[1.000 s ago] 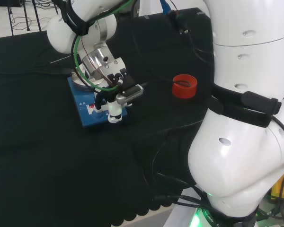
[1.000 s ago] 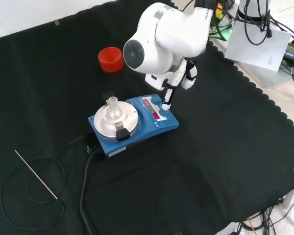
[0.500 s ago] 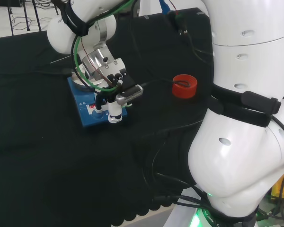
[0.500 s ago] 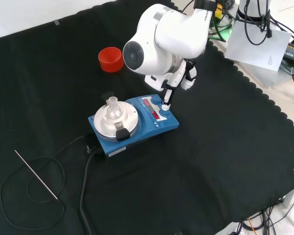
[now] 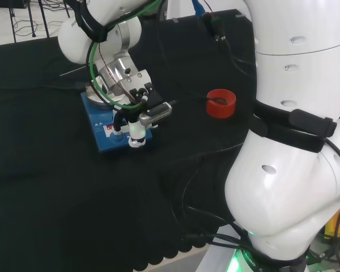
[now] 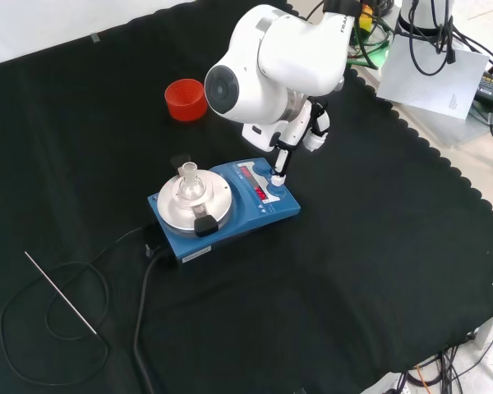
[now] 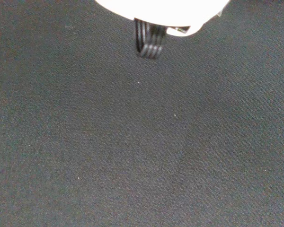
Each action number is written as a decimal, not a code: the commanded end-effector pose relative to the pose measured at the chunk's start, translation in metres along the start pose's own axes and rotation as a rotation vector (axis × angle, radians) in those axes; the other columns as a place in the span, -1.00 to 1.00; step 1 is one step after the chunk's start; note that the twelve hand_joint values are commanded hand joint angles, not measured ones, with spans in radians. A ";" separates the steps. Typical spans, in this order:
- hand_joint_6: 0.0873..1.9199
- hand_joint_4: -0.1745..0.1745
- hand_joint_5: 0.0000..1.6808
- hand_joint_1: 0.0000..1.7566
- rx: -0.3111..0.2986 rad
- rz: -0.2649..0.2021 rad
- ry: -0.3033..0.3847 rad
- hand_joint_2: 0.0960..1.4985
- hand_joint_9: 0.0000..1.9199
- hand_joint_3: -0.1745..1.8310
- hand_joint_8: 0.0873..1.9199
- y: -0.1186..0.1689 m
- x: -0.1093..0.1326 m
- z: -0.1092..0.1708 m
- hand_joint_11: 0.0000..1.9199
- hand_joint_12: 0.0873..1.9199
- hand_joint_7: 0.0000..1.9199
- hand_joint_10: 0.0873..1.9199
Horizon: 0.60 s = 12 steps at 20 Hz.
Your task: Turn on the heater.
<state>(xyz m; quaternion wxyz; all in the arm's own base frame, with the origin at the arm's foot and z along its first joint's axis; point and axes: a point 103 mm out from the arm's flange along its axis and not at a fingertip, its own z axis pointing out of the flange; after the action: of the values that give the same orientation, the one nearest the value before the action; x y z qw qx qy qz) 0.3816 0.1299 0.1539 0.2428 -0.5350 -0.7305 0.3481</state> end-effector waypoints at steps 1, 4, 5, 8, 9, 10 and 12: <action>-1.00 -0.22 -0.60 0.60 -0.004 -0.008 0.006 -0.19 0.72 0.22 0.58 0.000 -0.002 0.002 0.55 0.37 0.56 0.49; -1.00 -0.22 -0.59 0.59 0.004 0.000 -0.001 -0.19 0.72 0.22 0.58 0.001 0.000 0.002 0.55 0.37 0.56 0.49; -1.00 -0.22 -0.59 0.59 0.001 -0.007 0.000 -0.19 0.72 0.22 0.58 0.001 0.000 0.002 0.55 0.37 0.56 0.49; -1.00 -0.22 -0.59 0.59 -0.001 -0.012 -0.001 -0.19 0.72 0.22 0.58 0.001 0.000 0.002 0.55 0.37 0.56 0.49; -1.00 -0.22 -0.59 0.59 0.000 -0.011 0.001 -0.19 0.72 0.22 0.58 0.001 0.000 0.002 0.55 0.37 0.56 0.49; -1.00 -0.22 -0.59 0.59 0.001 -0.012 0.004 -0.19 0.72 0.22 0.58 0.001 -0.001 0.003 0.55 0.37 0.56 0.49; -1.00 -0.23 -0.59 0.59 0.009 -0.001 -0.001 -0.19 0.72 0.22 0.58 0.002 0.000 0.003 0.55 0.37 0.56 0.49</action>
<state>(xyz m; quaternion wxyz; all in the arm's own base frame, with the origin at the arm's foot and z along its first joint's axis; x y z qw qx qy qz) 0.3804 0.1290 0.1515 0.2453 -0.5309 -0.7331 0.3471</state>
